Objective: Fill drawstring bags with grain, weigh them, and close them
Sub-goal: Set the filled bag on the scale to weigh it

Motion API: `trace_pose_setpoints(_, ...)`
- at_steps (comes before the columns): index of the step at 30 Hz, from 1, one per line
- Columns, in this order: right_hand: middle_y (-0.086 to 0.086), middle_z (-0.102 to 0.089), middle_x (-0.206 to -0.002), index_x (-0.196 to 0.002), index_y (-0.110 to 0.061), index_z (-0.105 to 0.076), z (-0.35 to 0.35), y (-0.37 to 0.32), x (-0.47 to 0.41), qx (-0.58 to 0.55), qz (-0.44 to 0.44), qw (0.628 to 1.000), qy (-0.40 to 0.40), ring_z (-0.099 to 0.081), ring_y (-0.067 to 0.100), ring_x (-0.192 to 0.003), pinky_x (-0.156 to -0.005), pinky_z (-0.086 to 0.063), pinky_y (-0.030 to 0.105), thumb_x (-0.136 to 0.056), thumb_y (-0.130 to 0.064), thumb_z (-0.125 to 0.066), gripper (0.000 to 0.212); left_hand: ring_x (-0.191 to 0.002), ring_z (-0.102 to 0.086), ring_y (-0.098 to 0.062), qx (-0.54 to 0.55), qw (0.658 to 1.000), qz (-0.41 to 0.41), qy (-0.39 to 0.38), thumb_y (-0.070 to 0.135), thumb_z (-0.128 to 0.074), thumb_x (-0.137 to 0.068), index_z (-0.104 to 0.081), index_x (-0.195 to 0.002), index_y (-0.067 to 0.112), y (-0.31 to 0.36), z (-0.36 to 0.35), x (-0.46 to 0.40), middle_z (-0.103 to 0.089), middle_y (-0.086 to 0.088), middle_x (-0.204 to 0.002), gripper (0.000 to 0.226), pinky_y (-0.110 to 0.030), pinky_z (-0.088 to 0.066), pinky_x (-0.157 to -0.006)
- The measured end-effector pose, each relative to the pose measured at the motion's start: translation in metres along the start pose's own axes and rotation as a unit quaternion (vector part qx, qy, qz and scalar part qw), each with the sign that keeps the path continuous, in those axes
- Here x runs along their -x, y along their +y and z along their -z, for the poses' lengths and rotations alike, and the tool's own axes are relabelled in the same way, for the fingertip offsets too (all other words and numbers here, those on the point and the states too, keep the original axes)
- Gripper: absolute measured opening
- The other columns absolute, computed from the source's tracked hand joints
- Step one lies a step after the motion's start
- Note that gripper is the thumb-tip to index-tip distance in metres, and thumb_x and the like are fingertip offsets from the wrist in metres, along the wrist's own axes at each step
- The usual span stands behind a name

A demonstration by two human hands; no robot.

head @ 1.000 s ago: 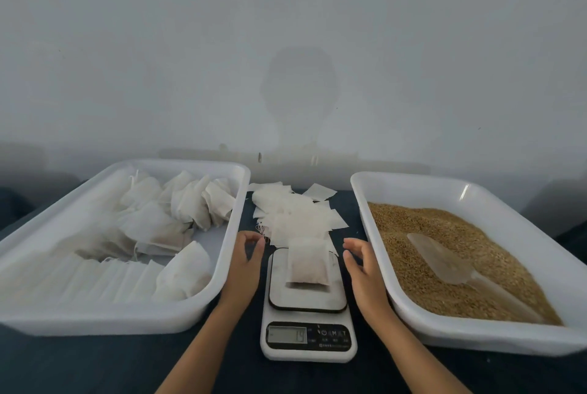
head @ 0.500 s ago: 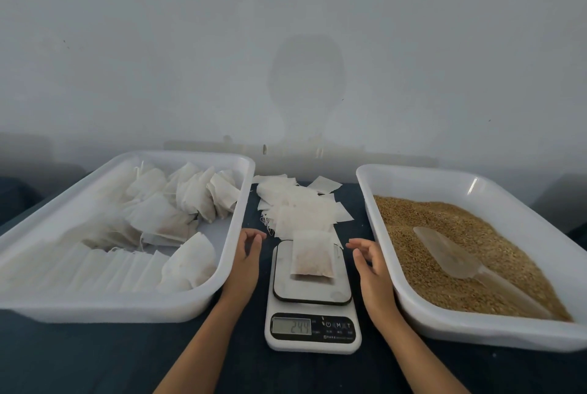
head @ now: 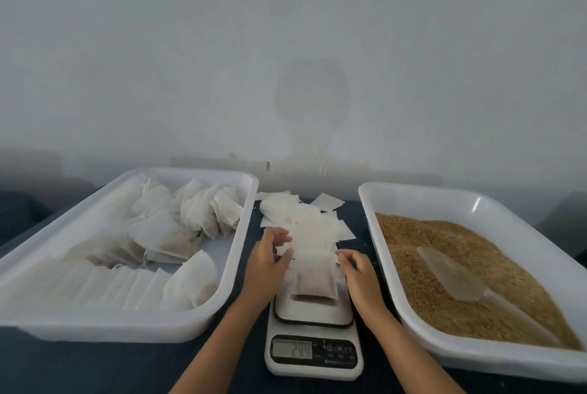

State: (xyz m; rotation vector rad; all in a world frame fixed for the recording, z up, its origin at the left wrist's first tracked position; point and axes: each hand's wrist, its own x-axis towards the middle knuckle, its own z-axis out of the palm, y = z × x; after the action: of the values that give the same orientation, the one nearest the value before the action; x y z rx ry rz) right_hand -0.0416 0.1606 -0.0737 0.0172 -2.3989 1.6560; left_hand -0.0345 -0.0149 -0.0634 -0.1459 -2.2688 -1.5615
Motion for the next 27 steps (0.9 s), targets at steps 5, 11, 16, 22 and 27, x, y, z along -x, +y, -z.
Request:
trace_pose_setpoints(5, 0.0, -0.058, -0.104, -0.085, -0.019, -0.063, -0.008, -0.017, -0.011, 0.086, 0.02, 0.996, -0.005, -0.055, 0.015, -0.104, -0.095, -0.043, 0.035, -0.087, -0.017, -0.065, 0.003, -0.116, -0.046, -0.009, -0.141, 0.984, -0.015, -0.108, 0.034, -0.068, -0.084, -0.039, -0.133, 0.024, 0.012, -0.016, -0.011, -0.054, 0.01, -0.125, 0.058, -0.02, -0.035, -0.095)
trace_pose_setpoints(11, -0.006, -0.058, -0.116, -0.111, -0.024, -0.056, -0.014, -0.024, -0.013, 0.259, -0.018, 0.966, -0.01, -0.051, 0.018, -0.115, -0.096, -0.035, 0.034, -0.089, -0.027, -0.062, 0.023, -0.121, -0.047, -0.021, -0.289, 0.936, 0.032, -0.198, 0.044, -0.062, -0.085, -0.038, -0.133, 0.017, 0.02, -0.02, -0.018, -0.053, -0.002, -0.131, 0.059, -0.032, -0.032, -0.099)
trace_pose_setpoints(16, -0.001, -0.064, -0.098, -0.102, -0.02, -0.056, -0.015, -0.034, -0.005, 0.206, 0.032, 0.978, 0.007, -0.059, 0.019, -0.099, -0.094, -0.041, 0.035, -0.088, -0.011, -0.059, 0.016, -0.12, -0.047, -0.022, -0.307, 0.927, 0.027, -0.213, 0.044, -0.063, -0.084, -0.042, -0.131, 0.016, 0.03, -0.019, -0.023, -0.051, -0.003, -0.132, 0.059, -0.032, -0.035, -0.097)
trace_pose_setpoints(22, -0.009, -0.06, -0.087, -0.095, -0.014, -0.056, -0.013, -0.08, 0.002, 0.059, 0.156, 0.986, 0.004, -0.057, 0.004, -0.083, -0.068, -0.042, 0.009, -0.087, -0.001, -0.061, 0.016, -0.085, -0.058, -0.012, -0.213, 0.973, -0.031, -0.087, 0.04, -0.062, -0.083, -0.061, -0.1, 0.026, 0.06, 0.01, -0.019, -0.064, 0.009, -0.091, 0.022, -0.025, -0.043, -0.072)
trace_pose_setpoints(27, -0.01, -0.06, -0.087, -0.096, -0.011, -0.056, -0.035, -0.142, -0.004, 0.015, 0.239, 0.971, -0.017, -0.056, -0.001, -0.083, -0.071, -0.042, 0.011, -0.088, -0.004, -0.061, 0.012, -0.058, -0.045, -0.011, -0.203, 0.977, -0.06, 0.031, 0.037, -0.063, -0.086, -0.052, -0.071, 0.024, 0.09, 0.071, -0.031, -0.05, 0.008, -0.061, 0.022, -0.024, -0.031, -0.052)
